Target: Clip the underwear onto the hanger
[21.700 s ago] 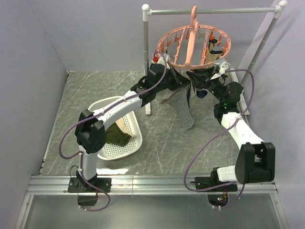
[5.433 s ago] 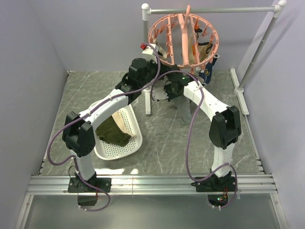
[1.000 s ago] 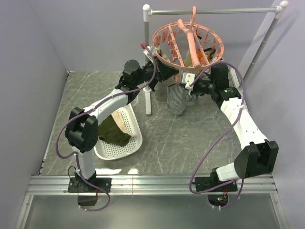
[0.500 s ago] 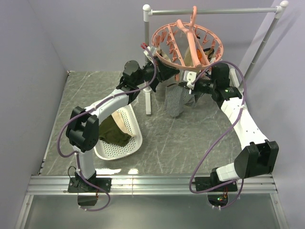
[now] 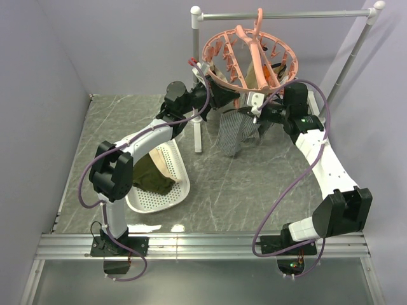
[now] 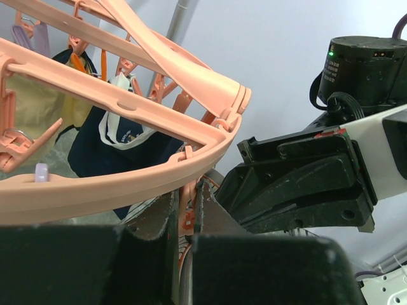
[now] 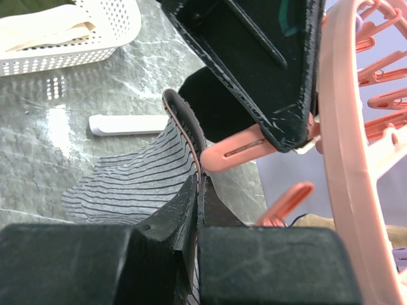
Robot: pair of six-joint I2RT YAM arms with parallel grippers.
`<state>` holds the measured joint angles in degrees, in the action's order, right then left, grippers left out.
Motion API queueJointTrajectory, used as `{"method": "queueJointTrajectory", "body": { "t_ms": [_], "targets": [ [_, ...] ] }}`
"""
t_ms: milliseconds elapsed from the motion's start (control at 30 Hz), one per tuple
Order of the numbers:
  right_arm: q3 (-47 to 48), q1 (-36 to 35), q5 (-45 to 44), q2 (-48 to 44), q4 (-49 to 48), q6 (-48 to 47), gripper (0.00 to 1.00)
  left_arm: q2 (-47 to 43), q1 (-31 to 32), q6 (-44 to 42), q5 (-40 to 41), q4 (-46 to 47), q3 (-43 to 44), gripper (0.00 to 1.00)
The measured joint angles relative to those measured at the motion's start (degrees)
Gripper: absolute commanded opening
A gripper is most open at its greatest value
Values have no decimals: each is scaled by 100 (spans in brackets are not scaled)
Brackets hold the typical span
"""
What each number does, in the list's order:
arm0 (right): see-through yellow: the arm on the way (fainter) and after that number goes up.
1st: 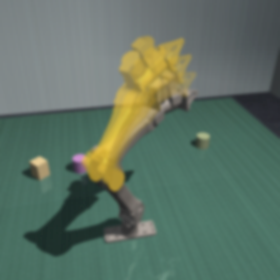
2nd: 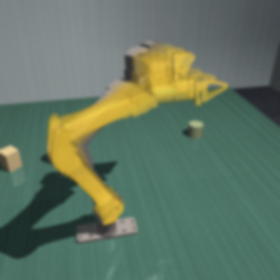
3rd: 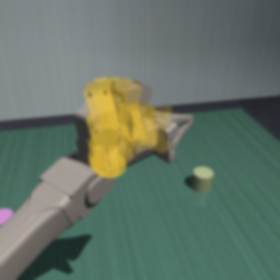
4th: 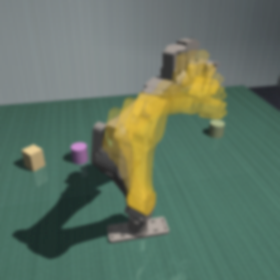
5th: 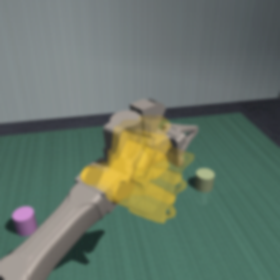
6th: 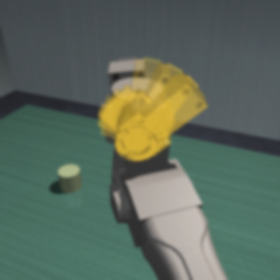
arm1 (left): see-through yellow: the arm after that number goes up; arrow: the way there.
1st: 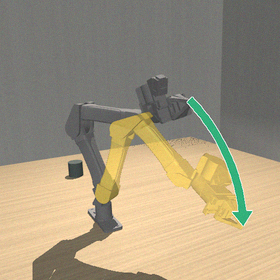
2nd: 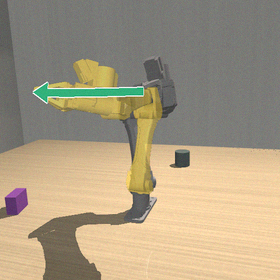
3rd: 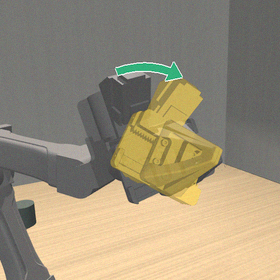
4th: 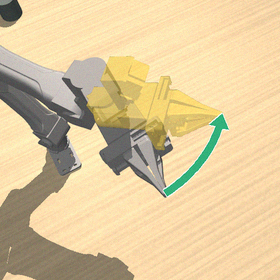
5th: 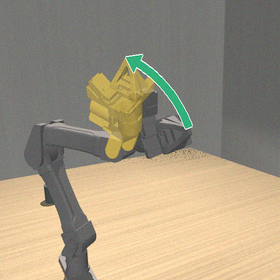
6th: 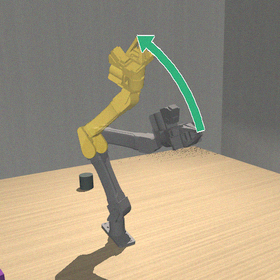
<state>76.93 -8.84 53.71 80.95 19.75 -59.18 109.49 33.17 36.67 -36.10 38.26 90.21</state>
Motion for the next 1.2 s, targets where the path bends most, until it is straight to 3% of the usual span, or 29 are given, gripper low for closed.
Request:
{"method": "queueJointTrajectory", "body": {
  "t_ms": [1200],
  "targets": [
    [184, 133, 210, 52, -321, 647, 0, 17, 7, -212, -72, 428, -256, 0]
  ]
}}
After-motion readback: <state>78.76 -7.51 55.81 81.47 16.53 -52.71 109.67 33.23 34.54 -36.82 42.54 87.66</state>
